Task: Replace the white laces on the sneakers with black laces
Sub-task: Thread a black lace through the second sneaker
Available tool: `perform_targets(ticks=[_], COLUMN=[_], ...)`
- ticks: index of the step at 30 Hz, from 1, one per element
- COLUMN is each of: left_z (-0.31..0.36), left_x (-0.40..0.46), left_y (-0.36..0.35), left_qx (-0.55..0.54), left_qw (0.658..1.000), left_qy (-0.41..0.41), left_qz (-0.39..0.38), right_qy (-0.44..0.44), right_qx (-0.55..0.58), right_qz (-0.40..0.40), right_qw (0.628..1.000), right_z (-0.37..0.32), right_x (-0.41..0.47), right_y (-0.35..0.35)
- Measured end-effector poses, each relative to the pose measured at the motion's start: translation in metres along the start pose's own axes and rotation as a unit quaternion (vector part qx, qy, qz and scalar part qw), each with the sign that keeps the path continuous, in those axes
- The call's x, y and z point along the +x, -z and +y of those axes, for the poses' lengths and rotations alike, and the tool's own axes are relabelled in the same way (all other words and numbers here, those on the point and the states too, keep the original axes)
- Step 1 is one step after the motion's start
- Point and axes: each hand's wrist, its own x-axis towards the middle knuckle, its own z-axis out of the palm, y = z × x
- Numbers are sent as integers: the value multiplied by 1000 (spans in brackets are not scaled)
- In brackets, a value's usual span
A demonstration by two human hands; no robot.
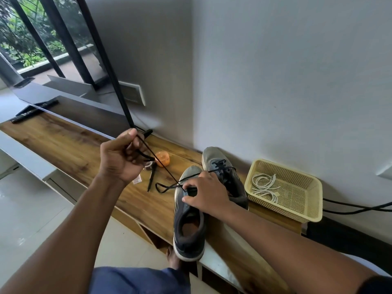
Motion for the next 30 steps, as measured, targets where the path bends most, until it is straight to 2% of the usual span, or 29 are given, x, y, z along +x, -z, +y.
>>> perform_targets(ticks=[2,4,5,6,7,8,9,10,11,13,16,21,25,30], left_z=[-1,-3,-4,-6,-10,-16,-22,-28,-32,-36,-30,-31,-39,-52], left_x=[2,4,6,6,6,5,3,0,-1,3,8,6,3,-1], left_y=[5,9,9,7,5,2,-1,-3,-3,-2,-8,-14,-16,-26], left_qx=[-10,31,107,236,401,549,646,687,694,676,635,628,598,597], left_qw=[1000,998,991,968,912,832,760,724,716,730,767,776,798,794], left_qy=[8,35,48,48,40,31,32,50,75,105,88,36,31,56], left_qz=[-15,-52,-63,-67,-73,-71,-63,-47,-27,3,1,-42,-74,-102], right_qy=[1,4,5,6,4,3,1,2,6,13,2,-23,-75,-72], right_qx=[-4,-12,-11,-6,5,20,37,54,69,107,165,180,116,99], right_qz=[-4,-11,-13,-16,-16,-14,-8,3,17,47,85,122,62,-71], right_qw=[1000,1000,1000,1000,1000,1000,999,999,997,993,983,976,988,990], right_z=[0,0,0,0,0,0,-1,-2,-3,-6,-12,1,11,3], right_x=[0,0,-1,-1,-1,-1,-1,0,1,5,9,12,5,-11], right_y=[-1,-2,-3,-3,-2,-1,2,5,9,17,31,57,72,66])
